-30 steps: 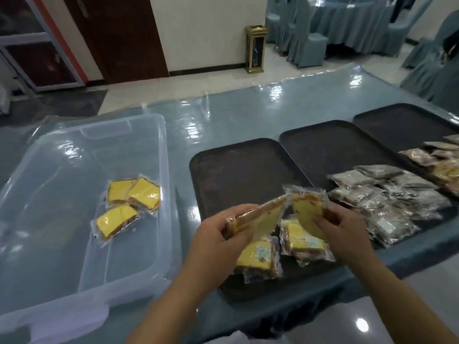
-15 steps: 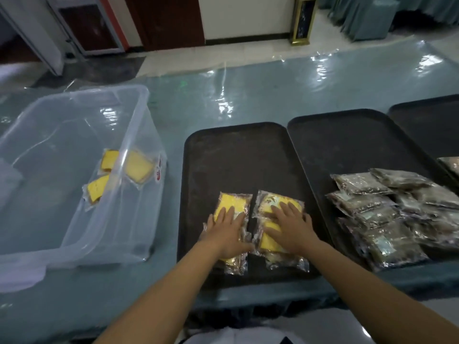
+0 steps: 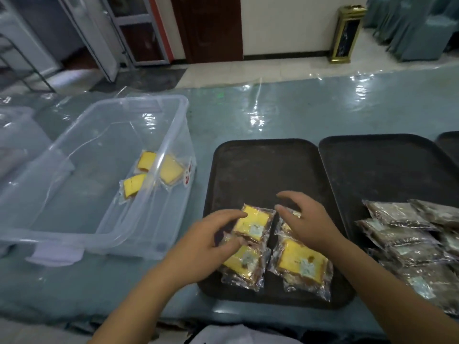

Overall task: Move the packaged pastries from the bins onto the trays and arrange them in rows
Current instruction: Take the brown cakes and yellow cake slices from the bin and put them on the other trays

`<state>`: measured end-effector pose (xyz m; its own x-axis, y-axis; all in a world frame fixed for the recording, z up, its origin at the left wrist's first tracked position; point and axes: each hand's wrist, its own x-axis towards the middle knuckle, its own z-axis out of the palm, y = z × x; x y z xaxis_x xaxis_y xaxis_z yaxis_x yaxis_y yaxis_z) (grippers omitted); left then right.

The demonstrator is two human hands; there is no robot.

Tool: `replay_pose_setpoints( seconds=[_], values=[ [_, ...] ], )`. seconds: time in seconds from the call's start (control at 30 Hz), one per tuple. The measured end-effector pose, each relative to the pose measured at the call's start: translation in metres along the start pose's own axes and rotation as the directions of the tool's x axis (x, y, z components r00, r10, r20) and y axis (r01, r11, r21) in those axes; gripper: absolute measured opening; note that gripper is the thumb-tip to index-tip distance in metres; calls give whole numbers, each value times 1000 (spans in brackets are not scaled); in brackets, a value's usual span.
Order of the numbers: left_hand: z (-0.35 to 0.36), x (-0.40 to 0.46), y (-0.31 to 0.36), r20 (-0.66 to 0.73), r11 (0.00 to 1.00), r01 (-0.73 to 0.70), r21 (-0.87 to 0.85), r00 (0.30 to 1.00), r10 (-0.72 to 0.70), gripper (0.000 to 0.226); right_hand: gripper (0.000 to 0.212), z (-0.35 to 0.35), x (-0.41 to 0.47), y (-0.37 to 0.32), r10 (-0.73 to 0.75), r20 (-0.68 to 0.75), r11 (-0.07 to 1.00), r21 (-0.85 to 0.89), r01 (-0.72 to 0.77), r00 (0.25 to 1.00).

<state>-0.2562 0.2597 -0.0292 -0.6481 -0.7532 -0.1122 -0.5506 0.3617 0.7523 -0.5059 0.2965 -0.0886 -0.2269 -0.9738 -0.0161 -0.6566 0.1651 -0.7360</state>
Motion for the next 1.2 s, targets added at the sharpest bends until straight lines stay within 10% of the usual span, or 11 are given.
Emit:
replay_pose_setpoints(
  seconds=[0.33, 0.67, 1.03, 1.2],
  values=[
    [-173, -48, -18, -438, 975, -85, -203, 899, -13, 26, 34, 15, 36, -157, -344, -71, 907, 232, 351, 936],
    [-297, -26, -134, -212, 971, 180, 160, 966, -145, 41, 42, 77, 85, -266, -395, 17, 915, 104, 391, 919],
    [-285, 161, -271, 177, 714, 221, 665, 881, -438, 97, 74, 208, 211, -314, 73, 410, 897, -426, 121, 909],
    [-248, 198, -317, 137, 687, 124, 716, 940, -313, 88, 80, 226, 212, -276, 303, 441, 776, -629, 50, 845]
  ],
)
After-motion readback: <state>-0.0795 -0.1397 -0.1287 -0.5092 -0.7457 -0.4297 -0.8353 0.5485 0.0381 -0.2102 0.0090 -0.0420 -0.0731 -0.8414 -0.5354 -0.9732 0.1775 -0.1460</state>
